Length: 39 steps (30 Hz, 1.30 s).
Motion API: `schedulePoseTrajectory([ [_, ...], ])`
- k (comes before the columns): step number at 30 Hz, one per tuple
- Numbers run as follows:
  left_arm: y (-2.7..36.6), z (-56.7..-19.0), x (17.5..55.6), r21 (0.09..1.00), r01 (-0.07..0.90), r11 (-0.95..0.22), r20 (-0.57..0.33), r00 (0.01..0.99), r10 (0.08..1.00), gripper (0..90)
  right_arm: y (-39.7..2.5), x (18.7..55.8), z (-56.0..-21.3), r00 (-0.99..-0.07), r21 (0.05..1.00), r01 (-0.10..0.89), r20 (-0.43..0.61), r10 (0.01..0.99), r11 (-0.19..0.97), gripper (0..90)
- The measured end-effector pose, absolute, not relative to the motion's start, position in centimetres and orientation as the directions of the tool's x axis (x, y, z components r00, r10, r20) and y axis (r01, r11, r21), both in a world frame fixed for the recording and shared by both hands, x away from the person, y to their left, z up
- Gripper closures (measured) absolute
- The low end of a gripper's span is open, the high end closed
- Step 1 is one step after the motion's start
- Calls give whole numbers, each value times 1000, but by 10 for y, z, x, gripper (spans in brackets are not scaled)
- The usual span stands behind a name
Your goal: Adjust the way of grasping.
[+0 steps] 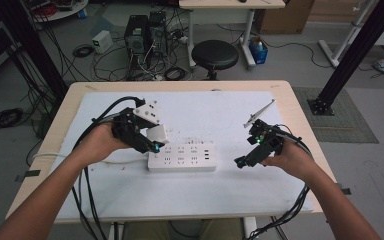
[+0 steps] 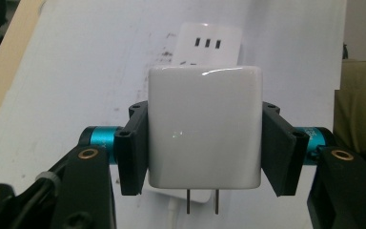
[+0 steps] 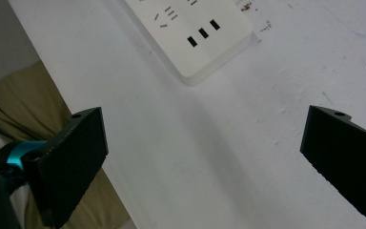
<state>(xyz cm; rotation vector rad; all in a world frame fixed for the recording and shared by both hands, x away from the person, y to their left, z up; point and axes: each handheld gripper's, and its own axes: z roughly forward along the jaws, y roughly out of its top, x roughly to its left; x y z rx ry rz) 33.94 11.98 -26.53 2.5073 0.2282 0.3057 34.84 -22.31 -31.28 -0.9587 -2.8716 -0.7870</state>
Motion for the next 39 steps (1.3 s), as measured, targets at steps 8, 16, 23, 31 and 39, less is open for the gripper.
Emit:
schedulePoseTrajectory([
  [8, 106, -274, 340, 598, 54, -800, 159, 970, 185, 426, -220, 350, -312, -760, 535, 637, 312, 570, 555, 13],
  [16, 94, -280, 340, 636, 44, -770, 133, 977, 166, 425, -214, 349, -311, -704, 543, 704, 453, 546, 457, 13],
  [23, 81, -286, 340, 637, 30, -770, 139, 978, 153, 425, -207, 350, -312, -641, 522, 764, 551, 535, 378, 13],
  [31, 65, -291, 345, 665, 23, -746, 139, 978, 154, 425, -205, 353, -312, -560, 491, 824, 633, 535, 282, 13],
  [39, 44, -297, 346, 682, 6, -731, 136, 981, 135, 425, -200, 354, -313, -526, 454, 849, 674, 519, 270, 40],
])
